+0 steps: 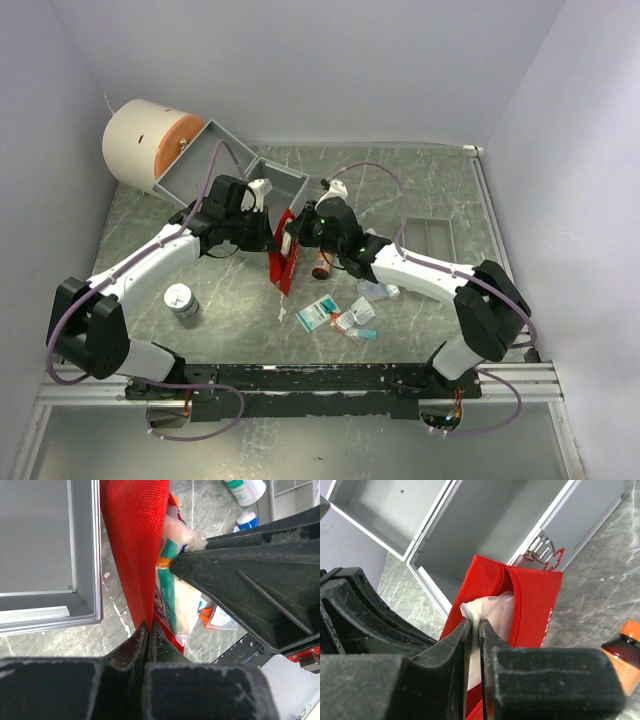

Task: Organize the medicine kit

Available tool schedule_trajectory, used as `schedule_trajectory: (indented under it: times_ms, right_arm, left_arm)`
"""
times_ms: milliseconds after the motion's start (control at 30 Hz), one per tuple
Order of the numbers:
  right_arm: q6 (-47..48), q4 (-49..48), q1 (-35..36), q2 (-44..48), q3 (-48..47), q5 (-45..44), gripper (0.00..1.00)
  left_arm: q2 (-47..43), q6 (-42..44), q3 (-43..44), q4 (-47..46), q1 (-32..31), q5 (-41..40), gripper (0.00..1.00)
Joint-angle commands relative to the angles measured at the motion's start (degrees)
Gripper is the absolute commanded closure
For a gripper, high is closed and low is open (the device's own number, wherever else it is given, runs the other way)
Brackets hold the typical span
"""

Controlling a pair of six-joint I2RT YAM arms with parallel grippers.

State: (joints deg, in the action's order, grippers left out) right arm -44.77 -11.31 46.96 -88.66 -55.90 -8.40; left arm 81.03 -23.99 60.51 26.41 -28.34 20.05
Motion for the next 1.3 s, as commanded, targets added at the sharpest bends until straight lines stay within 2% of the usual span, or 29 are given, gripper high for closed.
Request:
schedule_trajectory:
  times_ms: [0,133,267,533,733,1000,1267]
  right_arm:
    - [1.8,3.4,0.3,-0.2,-4.6,-1.9,0.85]
    - [-0.7,9.4,0.2,-0.5,-6.8,-3.8,0.72]
    - [-1.8,13.0,0.2,-0.3,-8.2,-2.6,0.68]
    - [-2.6,19.8,1.2,0.5,-8.6,0.1,0.70]
    - [-2.6,26.9,3.2,-0.3,-10.6,-2.6,0.73]
    - [-0.8,28.7,3.7,-4.0,-14.0,0.3,0.69]
    - [-3.4,32.6,4.9,-8.9,-18.5,-3.1,0.69]
  left_arm:
    - [0.4,0.1,-0.1,-1.9,-0.5,2.0,0.93]
    - [0.8,-0.4,-0.3,-2.4,-0.5,2.7,0.93]
    - [0.7,-0.3,-0.4,-2.3,-0.5,2.6,0.93]
    - [0.7,-0.4,-0.8,-2.6,-0.5,2.7,0.93]
    - [0.9,-0.5,-0.8,-2.7,-0.5,2.9,0.93]
    - [0.8,-0.6,-1.3,-2.8,-0.5,2.9,0.93]
    - [0.6,-0.8,-1.8,-3.2,-0.5,2.9,0.93]
